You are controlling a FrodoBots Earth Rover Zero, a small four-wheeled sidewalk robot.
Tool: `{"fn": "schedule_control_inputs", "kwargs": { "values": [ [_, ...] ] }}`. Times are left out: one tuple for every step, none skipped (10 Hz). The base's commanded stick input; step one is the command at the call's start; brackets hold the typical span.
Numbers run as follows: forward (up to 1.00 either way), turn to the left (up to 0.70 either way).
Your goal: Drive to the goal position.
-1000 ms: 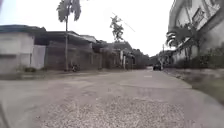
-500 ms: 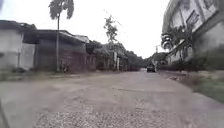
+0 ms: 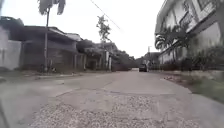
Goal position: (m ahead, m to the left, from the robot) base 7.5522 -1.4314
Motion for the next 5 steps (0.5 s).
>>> {"fn": "schedule_control_inputs", "kwargs": {
  "values": [
    [0.70,-0.35],
    [0.70,-0.34],
    [0.70,-0.24],
    [0.70,0.00],
    [0.70,0.00]
  ]
}}
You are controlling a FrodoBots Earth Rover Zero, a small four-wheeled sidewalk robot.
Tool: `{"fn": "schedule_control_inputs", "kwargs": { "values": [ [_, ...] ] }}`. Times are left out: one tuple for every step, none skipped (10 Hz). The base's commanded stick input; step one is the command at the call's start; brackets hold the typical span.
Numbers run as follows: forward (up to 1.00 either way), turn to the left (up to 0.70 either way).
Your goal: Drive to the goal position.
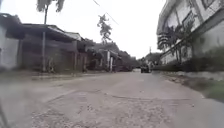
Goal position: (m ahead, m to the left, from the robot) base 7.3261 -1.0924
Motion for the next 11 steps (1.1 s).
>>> {"fn": "schedule_control_inputs", "kwargs": {
  "values": [
    [0.70,0.00],
    [0.70,0.00],
    [0.70,-0.15],
    [0.70,-0.31],
    [0.70,-0.35],
    [0.70,-0.35],
    [0.70,-0.08],
    [0.70,0.00],
    [0.70,0.00],
    [0.70,0.00],
    [0.70,0.00]
  ]
}}
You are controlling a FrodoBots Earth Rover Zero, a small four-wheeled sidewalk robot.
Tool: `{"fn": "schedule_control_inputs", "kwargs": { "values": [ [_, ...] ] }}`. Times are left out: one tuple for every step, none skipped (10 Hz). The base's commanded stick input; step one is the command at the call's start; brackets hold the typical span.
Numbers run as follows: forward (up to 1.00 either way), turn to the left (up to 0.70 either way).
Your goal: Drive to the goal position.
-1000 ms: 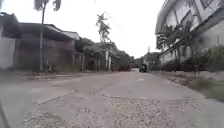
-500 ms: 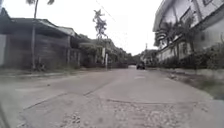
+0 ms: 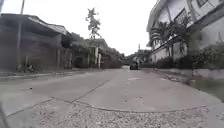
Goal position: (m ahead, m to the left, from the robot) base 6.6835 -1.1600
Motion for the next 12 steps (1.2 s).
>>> {"fn": "schedule_control_inputs", "kwargs": {
  "values": [
    [0.70,0.00],
    [0.70,0.00],
    [0.70,-0.04],
    [0.70,-0.17],
    [0.70,-0.35],
    [0.70,-0.29],
    [0.70,-0.05],
    [0.70,0.00],
    [0.70,0.00],
    [0.70,0.00],
    [0.70,-0.10],
    [0.70,-0.25]
  ]
}}
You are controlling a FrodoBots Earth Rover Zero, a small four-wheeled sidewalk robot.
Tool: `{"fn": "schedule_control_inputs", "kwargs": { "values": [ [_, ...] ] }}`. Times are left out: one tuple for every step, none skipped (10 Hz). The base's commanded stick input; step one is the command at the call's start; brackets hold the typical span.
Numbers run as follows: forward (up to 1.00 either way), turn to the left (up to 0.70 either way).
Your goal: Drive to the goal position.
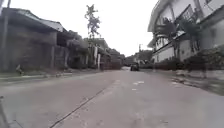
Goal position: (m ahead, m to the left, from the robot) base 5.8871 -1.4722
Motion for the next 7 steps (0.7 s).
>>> {"fn": "schedule_control_inputs", "kwargs": {
  "values": [
    [0.70,-0.35],
    [0.70,-0.35],
    [0.70,-0.35],
    [0.70,-0.35],
    [0.70,-0.35],
    [0.70,-0.35],
    [0.70,-0.35]
  ]
}}
